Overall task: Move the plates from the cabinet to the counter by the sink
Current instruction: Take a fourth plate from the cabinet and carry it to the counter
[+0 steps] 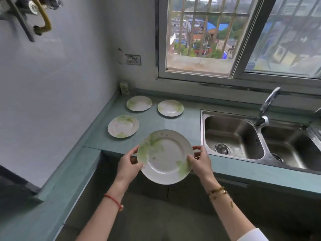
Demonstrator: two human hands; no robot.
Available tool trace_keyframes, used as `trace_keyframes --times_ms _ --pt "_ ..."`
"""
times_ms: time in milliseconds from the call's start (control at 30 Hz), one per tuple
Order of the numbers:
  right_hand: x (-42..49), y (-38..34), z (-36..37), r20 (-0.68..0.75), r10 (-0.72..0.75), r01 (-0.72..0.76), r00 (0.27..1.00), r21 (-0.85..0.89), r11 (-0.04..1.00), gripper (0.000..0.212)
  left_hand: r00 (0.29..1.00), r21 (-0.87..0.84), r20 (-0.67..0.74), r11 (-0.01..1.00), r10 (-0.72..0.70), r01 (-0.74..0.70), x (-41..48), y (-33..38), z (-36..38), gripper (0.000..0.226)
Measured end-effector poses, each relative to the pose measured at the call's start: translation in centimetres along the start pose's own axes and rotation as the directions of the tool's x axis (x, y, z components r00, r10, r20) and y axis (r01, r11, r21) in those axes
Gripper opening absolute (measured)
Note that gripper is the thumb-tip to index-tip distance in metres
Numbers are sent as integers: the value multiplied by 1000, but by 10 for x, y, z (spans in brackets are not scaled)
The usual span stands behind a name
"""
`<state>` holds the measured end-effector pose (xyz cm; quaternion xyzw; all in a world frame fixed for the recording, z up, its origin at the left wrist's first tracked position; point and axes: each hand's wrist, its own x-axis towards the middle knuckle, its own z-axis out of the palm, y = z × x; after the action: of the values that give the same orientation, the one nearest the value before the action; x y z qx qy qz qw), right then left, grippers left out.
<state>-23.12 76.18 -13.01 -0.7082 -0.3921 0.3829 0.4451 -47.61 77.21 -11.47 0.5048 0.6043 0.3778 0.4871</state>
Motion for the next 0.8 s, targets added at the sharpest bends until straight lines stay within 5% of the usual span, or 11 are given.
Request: trace_keyframes --times_ms 433,800 --pt "220 10 83 -16 151 -151 988 -223 963 32 964 113 118 968 -237 224 225 -18 34 72" --pt "304 44 129 -69 288 -293 955 -369 882 33 912 199 262 942 -316 270 331 -46 39 71"
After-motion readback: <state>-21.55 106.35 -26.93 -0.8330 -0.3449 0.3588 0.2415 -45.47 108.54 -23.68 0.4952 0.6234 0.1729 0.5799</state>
